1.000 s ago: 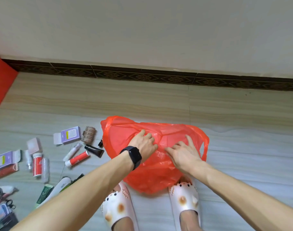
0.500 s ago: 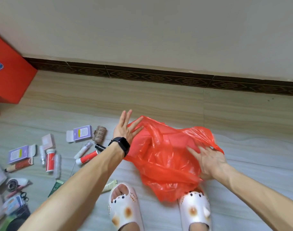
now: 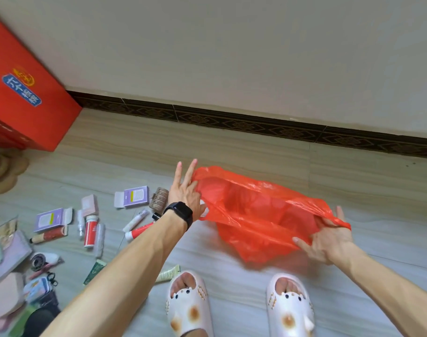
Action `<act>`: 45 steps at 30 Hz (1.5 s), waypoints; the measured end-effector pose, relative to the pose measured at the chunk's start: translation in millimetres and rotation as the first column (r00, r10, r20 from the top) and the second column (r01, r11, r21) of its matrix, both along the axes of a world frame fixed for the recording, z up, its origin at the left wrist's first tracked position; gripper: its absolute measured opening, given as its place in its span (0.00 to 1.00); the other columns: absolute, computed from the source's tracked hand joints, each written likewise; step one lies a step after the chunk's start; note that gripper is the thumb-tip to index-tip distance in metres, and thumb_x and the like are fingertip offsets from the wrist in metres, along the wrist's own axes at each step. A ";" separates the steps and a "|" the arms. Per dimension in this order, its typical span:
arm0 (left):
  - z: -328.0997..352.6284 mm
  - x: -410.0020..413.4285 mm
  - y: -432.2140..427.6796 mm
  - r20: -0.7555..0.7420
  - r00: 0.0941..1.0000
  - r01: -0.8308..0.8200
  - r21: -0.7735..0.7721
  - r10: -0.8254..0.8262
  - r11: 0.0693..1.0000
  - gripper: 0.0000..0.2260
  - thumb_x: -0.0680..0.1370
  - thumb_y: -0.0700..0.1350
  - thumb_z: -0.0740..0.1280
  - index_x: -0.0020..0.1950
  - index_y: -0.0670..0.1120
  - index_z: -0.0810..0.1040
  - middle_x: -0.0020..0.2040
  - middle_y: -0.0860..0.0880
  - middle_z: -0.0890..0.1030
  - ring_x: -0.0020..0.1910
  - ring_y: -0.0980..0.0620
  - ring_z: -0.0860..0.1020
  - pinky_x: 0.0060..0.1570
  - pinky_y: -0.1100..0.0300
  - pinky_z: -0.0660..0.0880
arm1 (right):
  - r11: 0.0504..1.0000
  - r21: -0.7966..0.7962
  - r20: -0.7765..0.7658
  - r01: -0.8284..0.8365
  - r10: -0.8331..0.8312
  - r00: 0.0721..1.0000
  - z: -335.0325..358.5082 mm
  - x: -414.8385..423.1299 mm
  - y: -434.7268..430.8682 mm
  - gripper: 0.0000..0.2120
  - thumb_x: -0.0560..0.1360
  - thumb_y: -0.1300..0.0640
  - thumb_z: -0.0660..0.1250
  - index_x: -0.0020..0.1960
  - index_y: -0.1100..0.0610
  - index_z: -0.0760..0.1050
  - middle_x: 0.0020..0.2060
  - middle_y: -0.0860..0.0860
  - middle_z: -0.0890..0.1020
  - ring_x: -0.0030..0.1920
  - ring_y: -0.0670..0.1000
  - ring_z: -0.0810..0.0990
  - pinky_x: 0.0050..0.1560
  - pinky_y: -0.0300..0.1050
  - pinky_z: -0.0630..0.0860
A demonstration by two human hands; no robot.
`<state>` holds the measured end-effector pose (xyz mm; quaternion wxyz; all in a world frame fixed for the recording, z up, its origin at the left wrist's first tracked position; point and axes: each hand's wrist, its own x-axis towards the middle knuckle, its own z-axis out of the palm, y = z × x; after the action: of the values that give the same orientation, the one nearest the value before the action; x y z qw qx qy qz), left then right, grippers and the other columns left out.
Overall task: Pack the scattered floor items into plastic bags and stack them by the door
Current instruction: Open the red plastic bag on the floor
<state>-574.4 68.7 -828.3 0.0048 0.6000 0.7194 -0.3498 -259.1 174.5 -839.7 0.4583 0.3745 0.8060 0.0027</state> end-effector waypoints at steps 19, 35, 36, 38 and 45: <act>-61.4 52.9 61.4 0.217 0.926 0.313 0.023 -0.310 0.950 0.29 0.76 0.63 0.62 0.76 0.60 0.62 0.80 0.46 0.41 0.74 0.34 0.30 0.64 0.33 0.23 | 0.888 0.216 -0.231 -0.406 0.450 0.862 -44.0 -31.7 30.5 0.45 0.70 0.28 0.60 0.75 0.46 0.40 0.77 0.60 0.36 0.76 0.63 0.31 0.70 0.71 0.32; -28.9 54.1 27.7 -0.049 0.928 0.372 0.110 -0.369 0.922 0.25 0.83 0.46 0.52 0.80 0.50 0.51 0.80 0.46 0.42 0.69 0.36 0.23 0.62 0.29 0.25 | 0.913 0.350 -0.200 -0.212 0.294 0.935 -23.2 -24.7 25.4 0.39 0.73 0.35 0.60 0.79 0.47 0.55 0.78 0.63 0.49 0.77 0.66 0.40 0.66 0.73 0.26; -26.2 59.9 17.4 -0.045 0.905 0.425 0.095 -0.422 0.900 0.24 0.83 0.46 0.52 0.80 0.49 0.55 0.80 0.45 0.40 0.68 0.35 0.22 0.62 0.29 0.24 | 0.914 0.303 -0.285 -0.269 0.356 0.890 -25.7 -25.7 10.0 0.35 0.72 0.40 0.63 0.76 0.46 0.62 0.78 0.63 0.54 0.78 0.66 0.43 0.69 0.72 0.29; -25.1 71.6 -4.1 0.059 0.879 0.470 0.053 -0.472 0.881 0.21 0.83 0.47 0.53 0.76 0.49 0.65 0.80 0.44 0.41 0.69 0.36 0.23 0.62 0.30 0.23 | 0.902 0.181 -0.454 -0.393 0.431 0.780 -28.0 -29.4 -19.2 0.30 0.66 0.48 0.68 0.68 0.44 0.74 0.75 0.59 0.66 0.77 0.62 0.59 0.74 0.68 0.42; -28.9 106.6 -48.0 0.552 0.829 0.141 -0.049 -0.091 0.989 0.16 0.80 0.52 0.58 0.64 0.48 0.78 0.61 0.44 0.77 0.65 0.42 0.71 0.67 0.48 0.60 | 0.909 -0.154 -0.547 -0.388 0.249 0.799 -23.5 -58.4 -65.1 0.26 0.74 0.58 0.60 0.72 0.47 0.67 0.73 0.48 0.68 0.70 0.55 0.67 0.68 0.52 0.64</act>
<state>-467.8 20.7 -857.3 0.2154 0.7167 0.6342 -0.1942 -317.6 109.4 -863.3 0.2634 0.1562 0.9437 -0.1250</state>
